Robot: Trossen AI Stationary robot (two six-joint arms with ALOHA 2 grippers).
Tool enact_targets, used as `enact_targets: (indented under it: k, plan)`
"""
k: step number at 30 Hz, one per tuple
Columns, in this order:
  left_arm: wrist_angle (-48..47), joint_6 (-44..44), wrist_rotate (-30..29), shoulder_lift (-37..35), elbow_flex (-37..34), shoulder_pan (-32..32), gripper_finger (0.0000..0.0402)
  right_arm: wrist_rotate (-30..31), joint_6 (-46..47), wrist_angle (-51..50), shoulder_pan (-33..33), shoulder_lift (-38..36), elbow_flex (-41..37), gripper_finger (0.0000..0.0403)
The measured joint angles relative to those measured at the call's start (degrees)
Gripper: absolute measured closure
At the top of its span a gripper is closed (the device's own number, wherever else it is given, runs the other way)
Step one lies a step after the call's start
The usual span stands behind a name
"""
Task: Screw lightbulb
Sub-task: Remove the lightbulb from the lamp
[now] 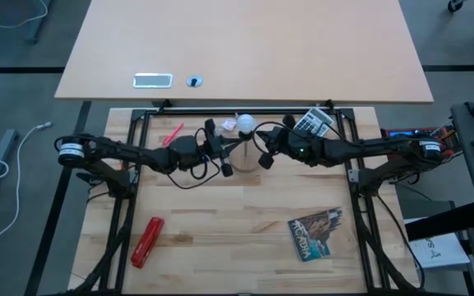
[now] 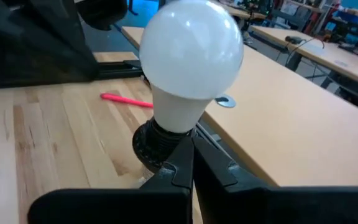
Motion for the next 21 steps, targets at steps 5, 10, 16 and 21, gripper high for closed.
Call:
enact_targets:
  k: [5,10,16,21]
  plan:
    - [-1.6,1.1,-5.18,-1.99,0.02,-4.48,0.0402,-0.5,-1.73,-2.29,0.11,-2.46,0.0,0.0403]
    - [-5.37,1.16,-15.95,-2.81,0.02,-9.02,0.0401,-2.88,-2.77,-4.82,0.11,-4.3,-0.4,0.0403]
    - [-8.59,0.3,-24.34,-2.85,0.02,-13.87,0.0402,-7.16,-4.64,-4.51,0.15,-5.23,-1.1,0.0403]
    - [-12.4,-3.43,-31.63,-2.87,0.0,-16.14,0.0401,-9.43,-6.77,-3.53,0.01,-5.23,-2.0,0.0403]
